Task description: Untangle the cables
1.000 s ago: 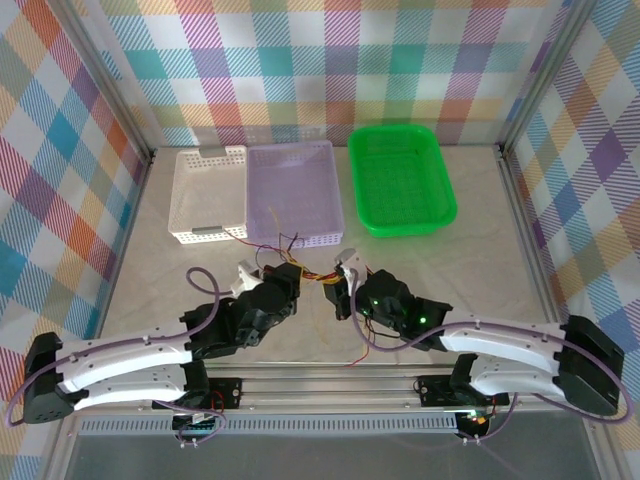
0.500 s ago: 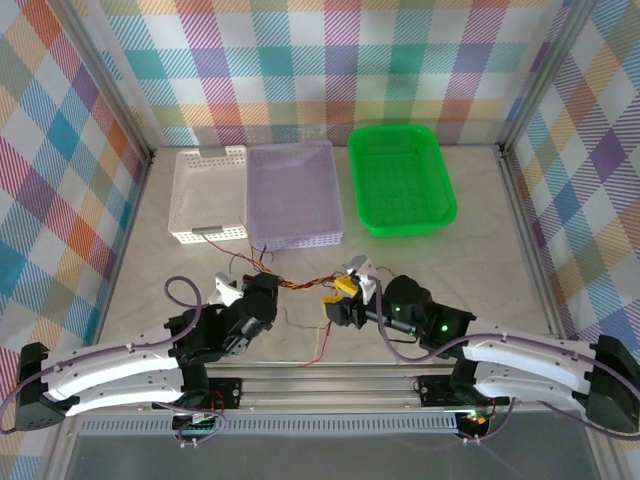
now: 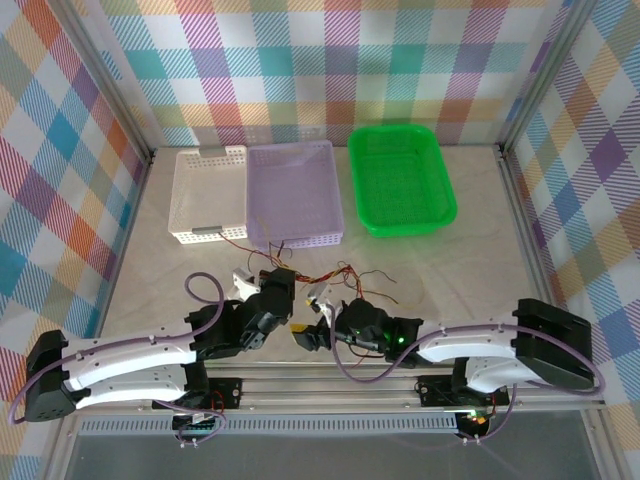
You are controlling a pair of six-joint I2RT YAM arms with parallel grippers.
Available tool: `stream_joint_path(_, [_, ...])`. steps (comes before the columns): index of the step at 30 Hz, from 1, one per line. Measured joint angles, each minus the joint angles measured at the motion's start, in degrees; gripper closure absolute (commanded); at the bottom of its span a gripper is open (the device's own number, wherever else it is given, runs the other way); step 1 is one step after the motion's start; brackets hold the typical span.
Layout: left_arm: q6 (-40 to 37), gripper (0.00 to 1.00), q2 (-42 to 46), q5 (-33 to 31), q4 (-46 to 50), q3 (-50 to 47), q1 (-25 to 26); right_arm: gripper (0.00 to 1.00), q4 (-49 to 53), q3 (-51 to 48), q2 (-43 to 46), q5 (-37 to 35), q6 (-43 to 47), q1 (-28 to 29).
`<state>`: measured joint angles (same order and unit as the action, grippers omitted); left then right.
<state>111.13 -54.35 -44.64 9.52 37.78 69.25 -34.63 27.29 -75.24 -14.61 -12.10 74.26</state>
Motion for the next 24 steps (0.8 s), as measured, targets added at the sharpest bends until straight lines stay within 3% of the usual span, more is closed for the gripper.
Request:
stream_joint_path(13, [-1.5,1.0,-0.9,0.0,-2.6,2.2,0.0,0.26,-24.5,2.3,-16.5,-8.9,-0.9,1.6])
stream_joint_path(24, [-2.5,1.0,-1.4,-2.4,-3.0,2.2,0.0,0.29,-34.2,6.2,-24.4,-19.9,-2.7,1.7])
